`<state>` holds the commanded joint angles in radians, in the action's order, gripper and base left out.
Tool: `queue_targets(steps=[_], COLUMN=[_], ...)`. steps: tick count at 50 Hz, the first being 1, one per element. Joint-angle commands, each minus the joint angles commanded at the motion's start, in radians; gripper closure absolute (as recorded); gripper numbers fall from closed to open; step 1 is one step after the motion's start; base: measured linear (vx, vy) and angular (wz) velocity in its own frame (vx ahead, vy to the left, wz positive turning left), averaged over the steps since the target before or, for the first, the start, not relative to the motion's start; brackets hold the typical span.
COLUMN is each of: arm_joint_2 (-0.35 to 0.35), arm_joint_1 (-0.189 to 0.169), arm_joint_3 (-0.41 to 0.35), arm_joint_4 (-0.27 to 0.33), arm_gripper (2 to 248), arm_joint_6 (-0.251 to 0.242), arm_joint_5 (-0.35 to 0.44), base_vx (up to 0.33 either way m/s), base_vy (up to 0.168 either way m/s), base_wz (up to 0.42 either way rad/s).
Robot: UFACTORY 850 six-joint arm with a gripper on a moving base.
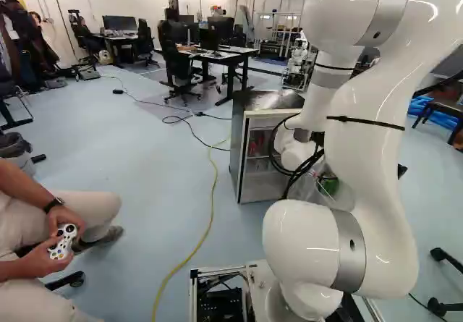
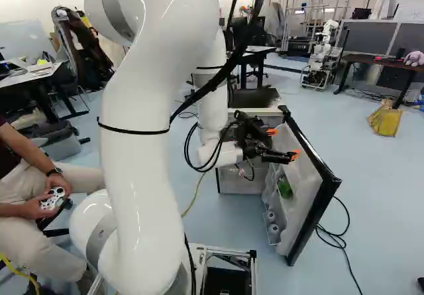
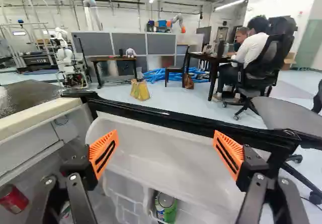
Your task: Grab a drink from the fridge
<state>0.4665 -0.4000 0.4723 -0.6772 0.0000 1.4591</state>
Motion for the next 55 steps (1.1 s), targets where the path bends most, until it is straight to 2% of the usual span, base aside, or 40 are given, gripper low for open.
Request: queue_targets(steps=[38,55], arm_joint_2=[-0.049,-0.067], arm_joint_1=[-0.129,-0.175], arm_joint_3=[-0.069,-0.093], arm_joint_4=[0.402,0.578], arm_gripper=[3,3], arm_joint_6=[0.0,0.0], arm_joint_5=[-0.114,-0.17], base_vx=[0.0,0.0], base_vy=[0.0,0.0], base_wz=[0.0,0.0])
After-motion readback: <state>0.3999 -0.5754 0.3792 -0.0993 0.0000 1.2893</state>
